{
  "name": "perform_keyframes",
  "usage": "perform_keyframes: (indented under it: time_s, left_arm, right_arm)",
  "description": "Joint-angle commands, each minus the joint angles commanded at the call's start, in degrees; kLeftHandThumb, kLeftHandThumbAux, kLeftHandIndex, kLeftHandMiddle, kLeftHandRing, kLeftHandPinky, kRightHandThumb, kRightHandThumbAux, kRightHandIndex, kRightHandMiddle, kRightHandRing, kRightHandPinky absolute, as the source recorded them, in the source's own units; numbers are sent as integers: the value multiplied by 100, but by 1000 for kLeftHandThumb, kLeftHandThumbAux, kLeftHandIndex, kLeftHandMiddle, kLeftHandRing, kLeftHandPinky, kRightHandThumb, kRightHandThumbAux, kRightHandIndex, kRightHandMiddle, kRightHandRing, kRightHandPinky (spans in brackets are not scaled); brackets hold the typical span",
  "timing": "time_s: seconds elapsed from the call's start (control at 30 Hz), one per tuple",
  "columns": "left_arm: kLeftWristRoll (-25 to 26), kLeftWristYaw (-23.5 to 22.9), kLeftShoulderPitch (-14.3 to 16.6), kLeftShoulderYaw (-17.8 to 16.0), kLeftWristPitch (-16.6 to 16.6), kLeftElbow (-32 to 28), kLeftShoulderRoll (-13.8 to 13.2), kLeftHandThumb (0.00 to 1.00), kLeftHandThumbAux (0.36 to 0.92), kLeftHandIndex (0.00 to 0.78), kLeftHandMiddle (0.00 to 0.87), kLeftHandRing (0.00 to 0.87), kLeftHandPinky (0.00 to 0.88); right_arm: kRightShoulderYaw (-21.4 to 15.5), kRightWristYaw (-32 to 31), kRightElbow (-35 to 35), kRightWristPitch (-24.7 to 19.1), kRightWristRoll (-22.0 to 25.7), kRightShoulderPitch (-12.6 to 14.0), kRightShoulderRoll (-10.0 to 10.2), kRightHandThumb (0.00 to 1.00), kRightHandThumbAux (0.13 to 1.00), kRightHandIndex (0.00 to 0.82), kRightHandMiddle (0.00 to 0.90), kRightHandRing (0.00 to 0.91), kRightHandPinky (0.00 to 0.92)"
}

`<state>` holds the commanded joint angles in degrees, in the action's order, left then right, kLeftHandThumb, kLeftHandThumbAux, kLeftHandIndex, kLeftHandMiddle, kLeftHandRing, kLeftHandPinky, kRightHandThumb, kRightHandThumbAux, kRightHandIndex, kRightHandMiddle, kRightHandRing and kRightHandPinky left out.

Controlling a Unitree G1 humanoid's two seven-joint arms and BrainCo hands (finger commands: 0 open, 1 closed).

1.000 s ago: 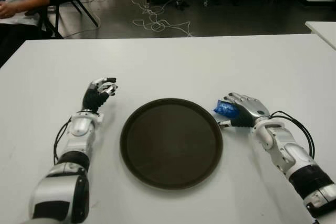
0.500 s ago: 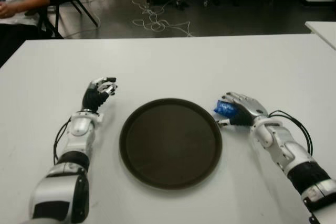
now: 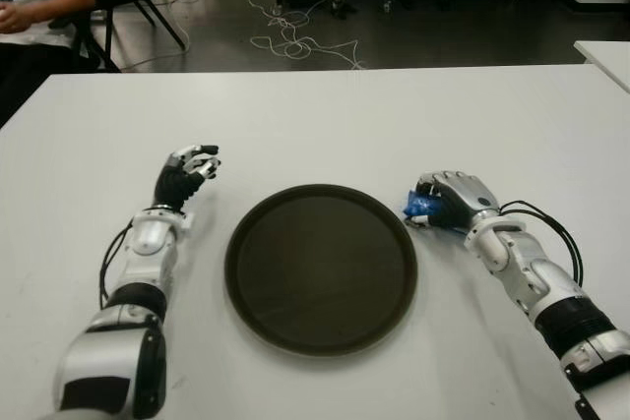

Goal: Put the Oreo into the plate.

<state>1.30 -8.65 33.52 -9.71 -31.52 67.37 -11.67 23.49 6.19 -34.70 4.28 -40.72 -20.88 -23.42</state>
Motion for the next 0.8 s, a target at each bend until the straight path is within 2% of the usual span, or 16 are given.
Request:
perform_keyframes:
  time_s: [0.17,0.33,0.63,0.8]
  left_arm:
    - [25,-31,-17,-21,-32,-16,3,708,708,403,267,309,351]
    - [46,-78,-33,-29,-41,-32,-3,706,708,403,270,309,349]
    - [40,-82,-51,-17,-16,-66,-17,708,708,403,268,305,341]
    - [90,-112,-67,-51,11,-99,-3,708,707,403,258,299,345]
  right_arm:
    - [-40,143,-15,132,62,26,3,223,744,560,719,716,677]
    - [-61,175,5,106,105,39,18,193,758,580,741,739,701]
    - [-107,91,131,-188,121,74,91,129,777,556,727,736,711]
    - [-105,80,185,-201,134,86,81,106,784,538,702,718,698]
